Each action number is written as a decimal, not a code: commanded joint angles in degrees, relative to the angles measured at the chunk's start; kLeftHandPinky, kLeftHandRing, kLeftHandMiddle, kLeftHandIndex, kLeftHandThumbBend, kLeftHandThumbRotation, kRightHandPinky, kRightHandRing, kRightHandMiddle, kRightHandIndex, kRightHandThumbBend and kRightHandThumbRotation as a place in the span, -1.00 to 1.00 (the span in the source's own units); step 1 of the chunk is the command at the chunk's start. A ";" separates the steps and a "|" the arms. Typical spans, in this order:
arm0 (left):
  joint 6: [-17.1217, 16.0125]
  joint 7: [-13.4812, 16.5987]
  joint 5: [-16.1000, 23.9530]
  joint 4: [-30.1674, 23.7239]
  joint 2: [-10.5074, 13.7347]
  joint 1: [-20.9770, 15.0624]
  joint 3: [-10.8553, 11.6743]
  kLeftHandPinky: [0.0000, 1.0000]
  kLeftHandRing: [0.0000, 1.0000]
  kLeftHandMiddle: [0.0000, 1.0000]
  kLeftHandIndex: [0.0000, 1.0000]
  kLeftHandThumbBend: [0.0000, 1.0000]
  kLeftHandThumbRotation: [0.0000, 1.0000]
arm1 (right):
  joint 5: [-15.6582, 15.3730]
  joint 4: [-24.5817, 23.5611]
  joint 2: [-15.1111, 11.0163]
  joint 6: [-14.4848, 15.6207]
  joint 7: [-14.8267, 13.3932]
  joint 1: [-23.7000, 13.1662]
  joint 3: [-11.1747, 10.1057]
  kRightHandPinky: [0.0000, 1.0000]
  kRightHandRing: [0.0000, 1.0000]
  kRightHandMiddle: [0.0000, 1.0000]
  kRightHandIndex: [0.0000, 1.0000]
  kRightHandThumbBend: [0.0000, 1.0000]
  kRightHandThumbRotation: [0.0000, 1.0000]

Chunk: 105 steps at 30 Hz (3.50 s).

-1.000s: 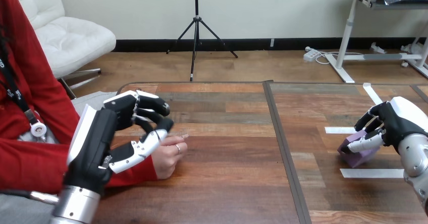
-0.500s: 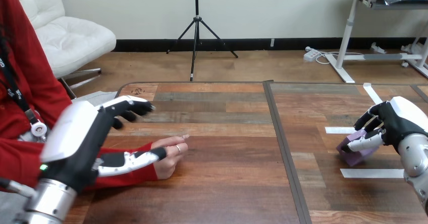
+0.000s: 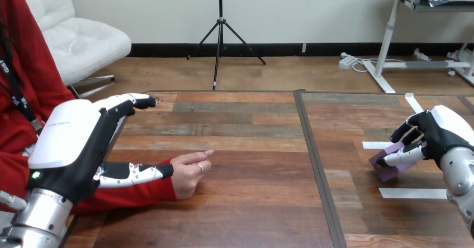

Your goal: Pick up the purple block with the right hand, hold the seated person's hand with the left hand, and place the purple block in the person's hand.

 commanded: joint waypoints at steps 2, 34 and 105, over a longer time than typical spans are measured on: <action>2.00 0.05 0.58 -2.51 1.65 -1.34 -1.64 0.37 0.51 0.57 0.53 0.99 -0.38 | 0.87 -2.00 -0.01 -1.53 -0.52 -3.34 -0.40 -0.02 0.00 0.07 0.01 0.54 -1.00; 12.62 -9.13 4.27 1.10 7.99 -7.87 -10.67 0.49 0.62 0.66 0.63 1.00 -0.43 | 1.56 -1.78 0.58 -2.61 -0.28 -3.56 -0.36 -0.07 -0.04 0.04 -0.01 0.54 -1.00; 26.97 -17.97 11.02 -0.40 9.58 -13.87 -19.53 0.45 0.51 0.53 0.49 0.99 -1.00 | 1.68 -2.33 0.19 -3.96 0.22 -3.70 -0.28 -0.09 -0.05 0.03 -0.02 0.55 -1.00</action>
